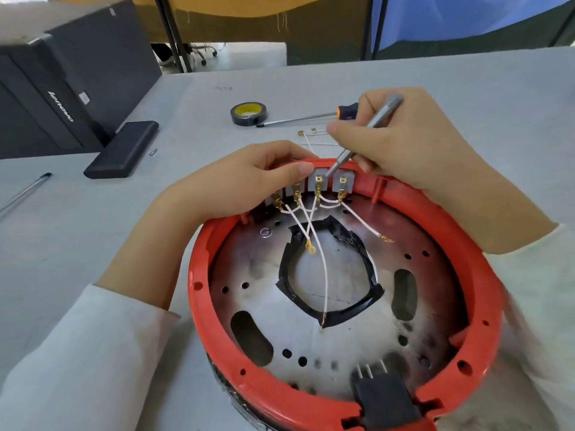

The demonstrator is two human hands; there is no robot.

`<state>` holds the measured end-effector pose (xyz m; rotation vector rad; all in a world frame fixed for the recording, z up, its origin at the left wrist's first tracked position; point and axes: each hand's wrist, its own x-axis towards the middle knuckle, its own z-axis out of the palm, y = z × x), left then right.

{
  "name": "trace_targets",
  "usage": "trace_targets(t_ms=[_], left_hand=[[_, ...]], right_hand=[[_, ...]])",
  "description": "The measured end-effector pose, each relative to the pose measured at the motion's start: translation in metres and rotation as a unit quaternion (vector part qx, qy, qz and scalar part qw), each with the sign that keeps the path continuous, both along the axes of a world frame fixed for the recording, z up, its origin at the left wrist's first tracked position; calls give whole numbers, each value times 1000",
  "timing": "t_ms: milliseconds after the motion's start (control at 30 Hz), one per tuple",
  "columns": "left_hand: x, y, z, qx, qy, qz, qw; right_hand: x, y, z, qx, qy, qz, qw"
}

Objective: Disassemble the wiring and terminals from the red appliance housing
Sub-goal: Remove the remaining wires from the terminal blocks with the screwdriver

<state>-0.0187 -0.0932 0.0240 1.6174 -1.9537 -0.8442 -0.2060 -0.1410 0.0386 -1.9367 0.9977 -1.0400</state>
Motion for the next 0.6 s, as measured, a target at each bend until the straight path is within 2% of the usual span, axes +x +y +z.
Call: trace_targets(t_ms=[100,233,400,600], left_hand=[[0,-1,-1,-7,-2,-4,1000],[2,-1,-2,-11,8,-4,1000],[2,-3,-3,-14,13,-4,1000],[3,-2,-3,-13,15,-1,1000]], right_hand=[[-5,-4,-7,11,-20,4,1000],[-5,-5,-9,-18,9,-2,1000],[-7,-3,-10,-29,-5,21,999],[-7,2,-8,-98,38,15,994]])
